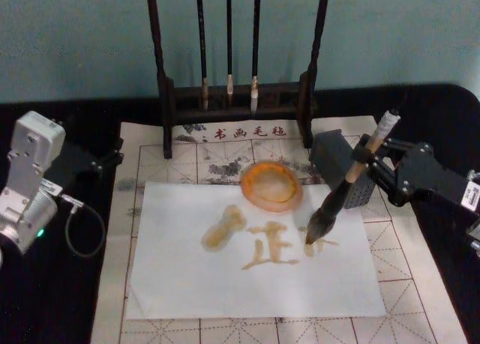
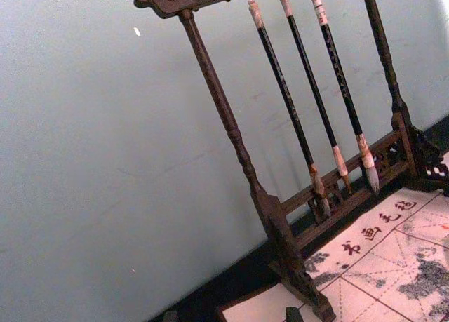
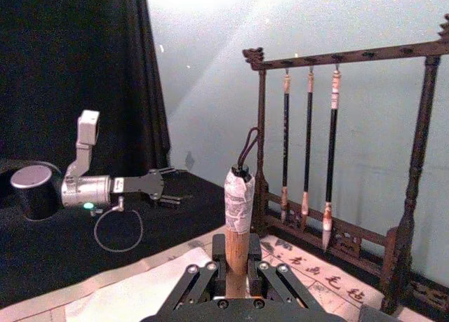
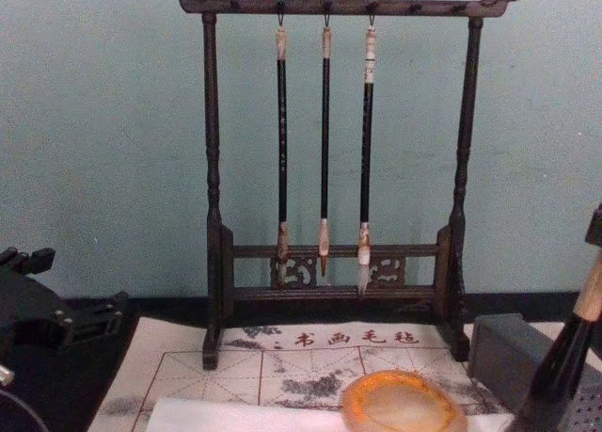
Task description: Pick up the brush from the inkstone, write on the paper, then place the brush back to its original position.
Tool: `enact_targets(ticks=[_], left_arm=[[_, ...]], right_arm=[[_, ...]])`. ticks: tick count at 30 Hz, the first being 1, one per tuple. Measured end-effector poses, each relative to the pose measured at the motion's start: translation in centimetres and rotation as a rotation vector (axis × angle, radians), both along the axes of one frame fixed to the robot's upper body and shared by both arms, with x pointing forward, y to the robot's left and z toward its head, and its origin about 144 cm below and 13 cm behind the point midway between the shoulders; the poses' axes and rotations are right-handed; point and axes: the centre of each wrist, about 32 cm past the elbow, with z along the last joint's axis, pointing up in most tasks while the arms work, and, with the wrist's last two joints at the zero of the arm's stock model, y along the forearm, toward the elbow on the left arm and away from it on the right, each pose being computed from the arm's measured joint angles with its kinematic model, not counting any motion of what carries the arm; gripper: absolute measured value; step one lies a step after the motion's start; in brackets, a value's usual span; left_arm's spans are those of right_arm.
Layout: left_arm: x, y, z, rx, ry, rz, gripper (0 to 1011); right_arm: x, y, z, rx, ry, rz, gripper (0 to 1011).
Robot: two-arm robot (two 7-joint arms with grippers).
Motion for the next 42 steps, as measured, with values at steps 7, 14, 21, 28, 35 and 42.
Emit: enact_targets(ticks=[7,14,21,28,35,42], left_arm=[[0.00,0.00,0.00,0.000,0.000,0.000,1001],[0.00,0.00,0.00,0.000,0.000,0.000,1001],[0.00,0.00,0.00,0.000,0.000,0.000,1001],[0.00,0.00,0.00,0.000,0.000,0.000,1001],[0.00,0.00,0.00,0.000,0.000,0.000,1001],[0.00,0.00,0.00,0.000,0.000,0.000,1001]], right_arm=[[-0.30,0.26,-0.07,-0.009,-0.012,0.027,187],[-0.43,0.42,-0.18,-0.022,-0.025,0.049,187],[-0.42,0.48,-0.31,-0.033,-0.038,0.058,187],[-0.30,0.58,-0.40,-0.045,-0.054,0.061,187],[-0.29,0.64,-0.51,-0.051,-0.059,0.066,187],[-0.21,0.69,-0.61,-0.055,-0.058,0.068,187]])
